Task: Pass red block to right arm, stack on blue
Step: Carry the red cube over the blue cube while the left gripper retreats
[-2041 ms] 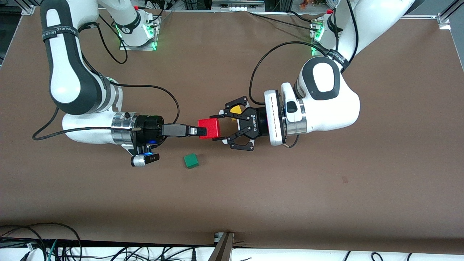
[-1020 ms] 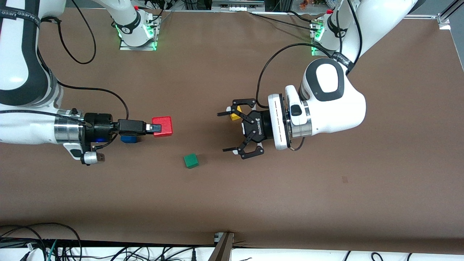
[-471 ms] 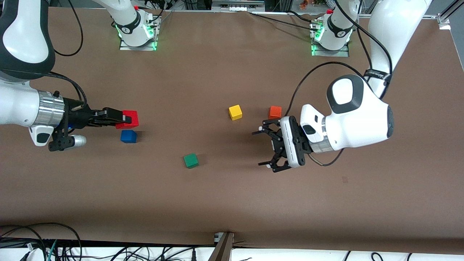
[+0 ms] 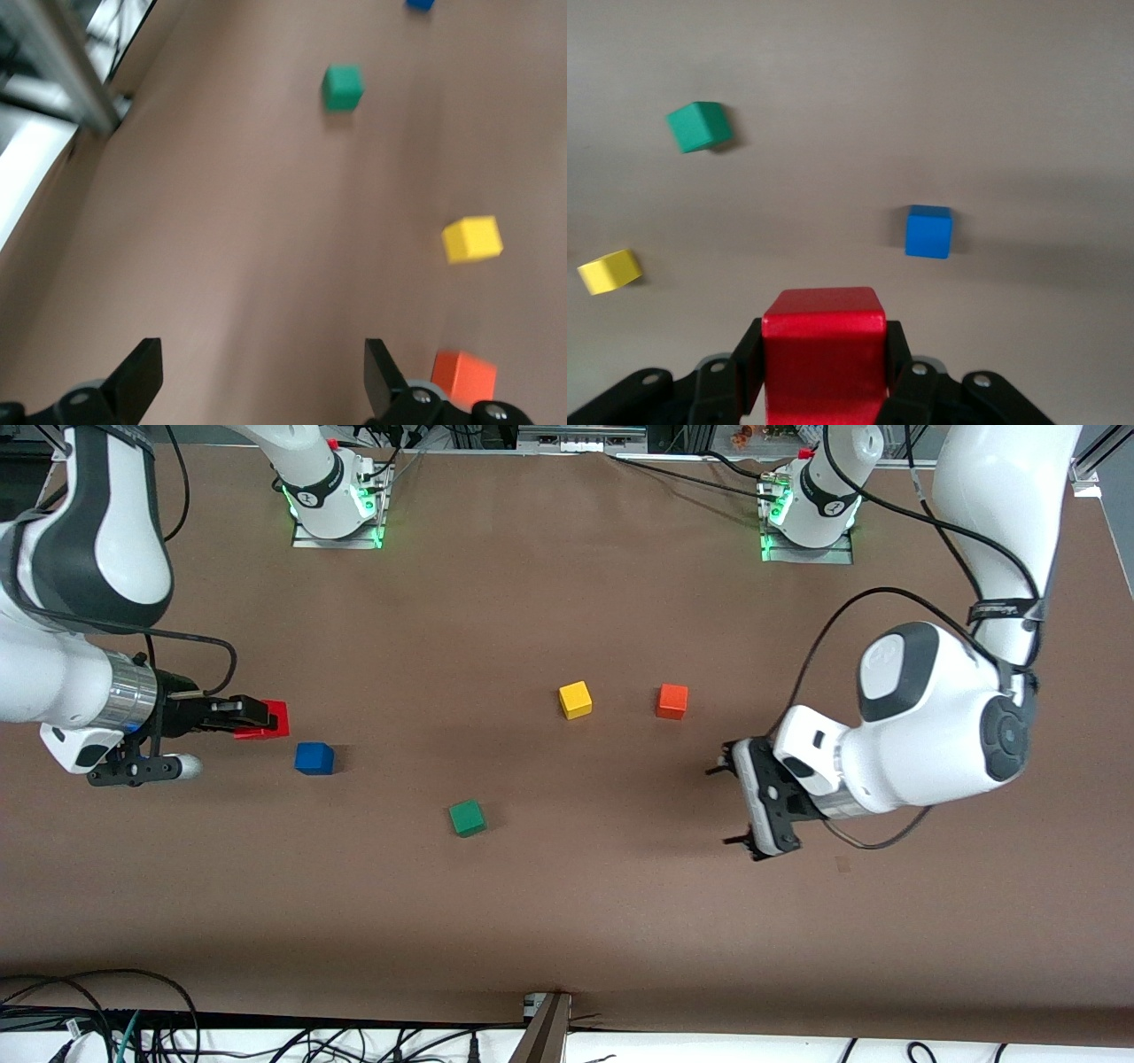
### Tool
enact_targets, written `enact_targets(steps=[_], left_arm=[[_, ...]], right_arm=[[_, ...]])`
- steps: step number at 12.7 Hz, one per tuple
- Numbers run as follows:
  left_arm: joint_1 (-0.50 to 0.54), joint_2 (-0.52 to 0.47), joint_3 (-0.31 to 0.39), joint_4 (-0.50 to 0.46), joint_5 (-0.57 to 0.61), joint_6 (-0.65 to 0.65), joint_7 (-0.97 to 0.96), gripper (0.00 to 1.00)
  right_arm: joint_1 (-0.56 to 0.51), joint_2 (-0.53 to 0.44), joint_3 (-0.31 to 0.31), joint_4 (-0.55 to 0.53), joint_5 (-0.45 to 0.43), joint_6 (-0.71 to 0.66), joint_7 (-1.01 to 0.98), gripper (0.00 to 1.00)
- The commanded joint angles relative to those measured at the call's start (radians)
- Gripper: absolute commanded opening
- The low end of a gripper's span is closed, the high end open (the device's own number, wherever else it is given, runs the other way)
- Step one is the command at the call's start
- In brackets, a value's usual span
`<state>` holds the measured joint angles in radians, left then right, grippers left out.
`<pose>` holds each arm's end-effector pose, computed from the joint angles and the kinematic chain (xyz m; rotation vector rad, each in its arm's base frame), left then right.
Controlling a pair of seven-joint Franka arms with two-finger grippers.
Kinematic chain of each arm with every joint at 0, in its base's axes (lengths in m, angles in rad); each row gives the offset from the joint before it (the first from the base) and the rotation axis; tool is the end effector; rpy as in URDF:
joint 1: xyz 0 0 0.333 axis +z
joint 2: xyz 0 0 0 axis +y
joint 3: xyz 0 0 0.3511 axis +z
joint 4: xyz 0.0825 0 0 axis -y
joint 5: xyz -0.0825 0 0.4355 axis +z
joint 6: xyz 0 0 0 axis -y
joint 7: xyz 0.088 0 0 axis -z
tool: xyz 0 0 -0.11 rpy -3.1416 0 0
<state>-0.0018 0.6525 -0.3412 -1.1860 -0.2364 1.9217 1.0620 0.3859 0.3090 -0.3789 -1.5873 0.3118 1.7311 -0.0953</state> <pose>0.7858 -0.2161 0.4501 2.2328 -1.6233 0.3660 0.6905 0.0612 0.4728 -2.9388 -0.0567 0.1945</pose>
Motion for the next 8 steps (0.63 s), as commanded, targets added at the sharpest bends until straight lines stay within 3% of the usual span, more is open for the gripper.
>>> enact_targets(steps=[1, 5, 8], left_arm=[[-0.006, -0.123, 0.134, -0.084, 0.02, -0.036, -0.02, 1.0], [-0.006, -0.223, 0.272, -0.116, 0.031, -0.027, -0.019, 1.0], [0.0, -0.33, 0.335, -0.2, 0.032, -0.027, -0.02, 1.0]], right_arm=[[0.016, -0.125, 0.029, -0.241, -0.06, 0.195, -0.009, 0.0], [0.042, -0.174, 0.046, -0.478, -0.149, 0.474, -0.011, 0.0], [0.041, -0.166, 0.057, -0.557, -0.207, 0.608, -0.012, 0.0]])
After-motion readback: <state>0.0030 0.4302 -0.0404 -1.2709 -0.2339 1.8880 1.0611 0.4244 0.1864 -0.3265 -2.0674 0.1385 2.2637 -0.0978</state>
